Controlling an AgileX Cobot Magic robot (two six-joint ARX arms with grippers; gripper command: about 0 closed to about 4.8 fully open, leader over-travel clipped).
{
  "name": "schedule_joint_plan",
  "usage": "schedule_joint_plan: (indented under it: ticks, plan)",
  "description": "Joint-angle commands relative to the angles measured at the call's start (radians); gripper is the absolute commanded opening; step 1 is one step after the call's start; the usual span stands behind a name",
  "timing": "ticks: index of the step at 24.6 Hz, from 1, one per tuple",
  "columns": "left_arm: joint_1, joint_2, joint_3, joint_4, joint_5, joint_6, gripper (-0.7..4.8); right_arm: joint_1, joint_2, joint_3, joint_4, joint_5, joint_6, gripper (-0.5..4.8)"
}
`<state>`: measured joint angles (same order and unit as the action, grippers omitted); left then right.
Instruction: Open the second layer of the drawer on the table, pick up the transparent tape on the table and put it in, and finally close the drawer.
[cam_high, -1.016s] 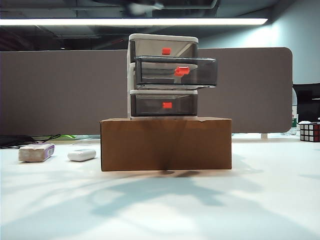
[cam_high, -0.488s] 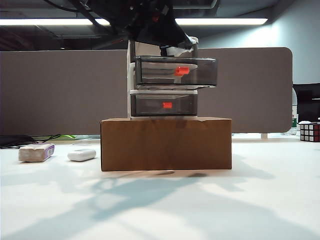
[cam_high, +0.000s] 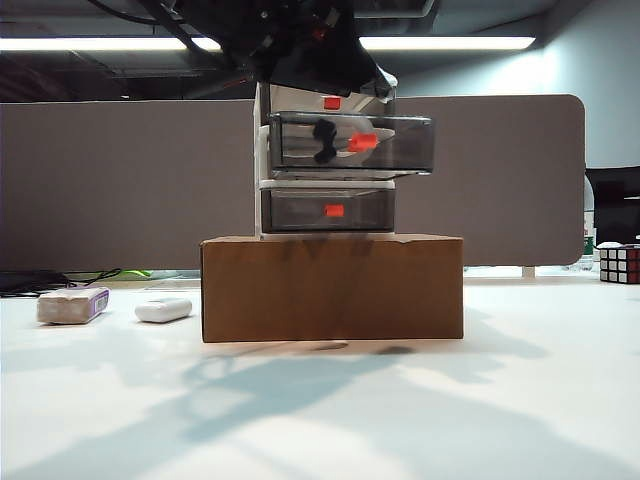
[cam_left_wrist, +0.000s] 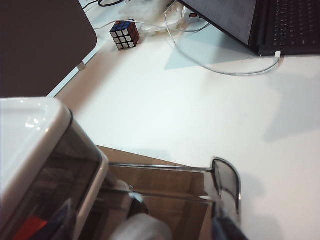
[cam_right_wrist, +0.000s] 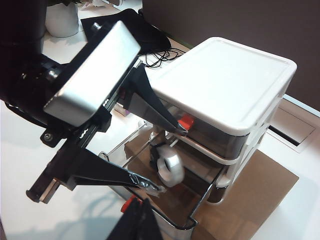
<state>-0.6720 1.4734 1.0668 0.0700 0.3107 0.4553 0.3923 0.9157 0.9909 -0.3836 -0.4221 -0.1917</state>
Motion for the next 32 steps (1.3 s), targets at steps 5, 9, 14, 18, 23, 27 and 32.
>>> schedule_joint_plan:
  ticks: [5,9,14,18,23,27,32]
  plan:
    - [-0.004,-0.057,0.004,-0.069,-0.019,-0.043,2.09,0.0,0.004,0.003,0.044,0.002,0.001,-0.05]
    - [-0.005,-0.202,0.003,-0.359,0.023,-0.166,0.73,0.0,0.05,0.006,0.144,0.018,0.01,-0.05]
    - [-0.016,-0.243,-0.007,-0.535,0.18,-0.228,-0.06,0.003,0.199,0.026,0.366,-0.022,0.114,-0.05]
    - [-0.026,-0.206,-0.018,-0.482,0.136,-0.228,-0.06,0.003,0.408,0.17,0.408,-0.048,0.137,-0.05]
    - [-0.025,-0.157,-0.018,-0.472,0.117,-0.228,-0.06,0.003,0.595,0.338,0.393,-0.051,0.137,-0.05]
    - [-0.025,-0.13,-0.018,-0.468,0.091,-0.227,-0.06,0.004,0.7,0.425,0.378,-0.052,0.137,-0.05]
    - [-0.024,-0.105,-0.018,-0.443,0.019,-0.227,-0.06,0.004,0.74,0.439,0.357,-0.051,0.137,-0.05]
